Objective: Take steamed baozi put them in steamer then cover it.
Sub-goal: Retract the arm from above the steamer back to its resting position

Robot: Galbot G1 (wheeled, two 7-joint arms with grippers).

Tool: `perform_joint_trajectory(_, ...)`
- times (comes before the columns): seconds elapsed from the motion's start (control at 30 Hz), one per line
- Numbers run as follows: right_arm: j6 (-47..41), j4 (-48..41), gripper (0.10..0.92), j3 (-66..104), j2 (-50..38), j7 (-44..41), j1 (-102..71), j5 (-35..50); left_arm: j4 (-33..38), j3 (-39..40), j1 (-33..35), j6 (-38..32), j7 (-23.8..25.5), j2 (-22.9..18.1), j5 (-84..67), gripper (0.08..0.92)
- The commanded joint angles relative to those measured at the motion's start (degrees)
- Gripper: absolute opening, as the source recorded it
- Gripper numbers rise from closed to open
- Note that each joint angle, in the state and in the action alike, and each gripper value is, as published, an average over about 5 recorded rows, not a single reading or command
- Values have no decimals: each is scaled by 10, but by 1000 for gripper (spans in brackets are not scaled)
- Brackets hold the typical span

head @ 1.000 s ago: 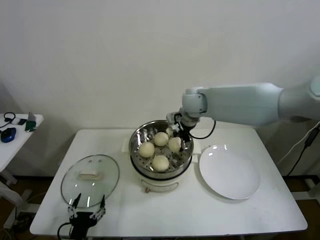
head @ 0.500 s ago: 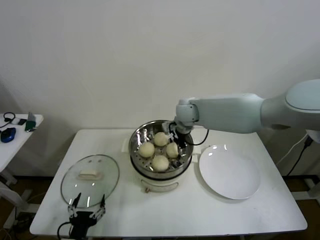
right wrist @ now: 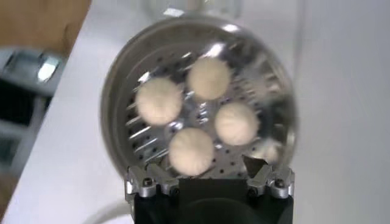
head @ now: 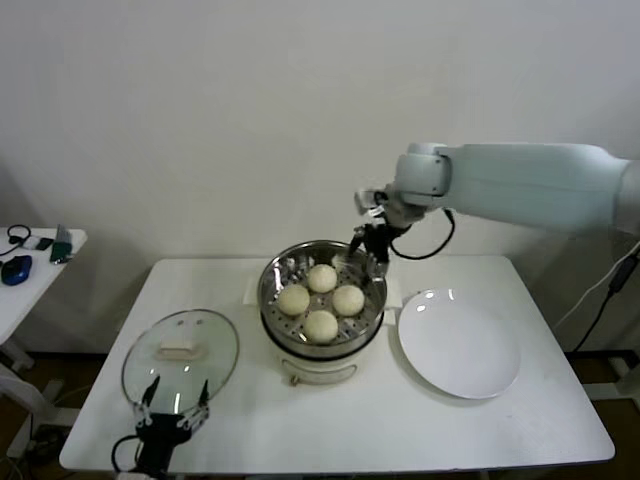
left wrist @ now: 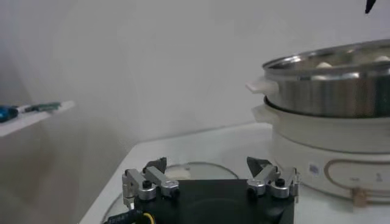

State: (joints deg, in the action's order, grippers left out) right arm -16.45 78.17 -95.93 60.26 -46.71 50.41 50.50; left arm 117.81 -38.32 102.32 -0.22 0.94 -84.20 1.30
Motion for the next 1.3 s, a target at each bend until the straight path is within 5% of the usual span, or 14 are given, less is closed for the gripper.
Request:
perform_joint_trajectory(0.03, 13, 81, 823, 311, -270, 383, -237, 27, -15, 0, -31, -30, -12, 20, 8, 823)
perform_joint_trajectory(0.27, 69, 163, 823, 830, -374, 424, -763, -27, -44, -6, -55, -46, -20, 44, 38, 823)
perform_joint_trajectory(0.5, 206, 174, 823, 1235, -270, 399, -1207, -133, -56, -5, -66, -61, -36, 40, 109, 823)
perform_joint_trajectory(1.0, 412, 161, 823, 1356, -20, 337, -1417, -162, -42, -10, -84, -57, -81, 45, 323, 823)
perform_joint_trajectory(1.3, 441, 189, 823, 1333, 41, 335, -1463, -156, -108, -7, -63, -5, -221, 92, 695, 823)
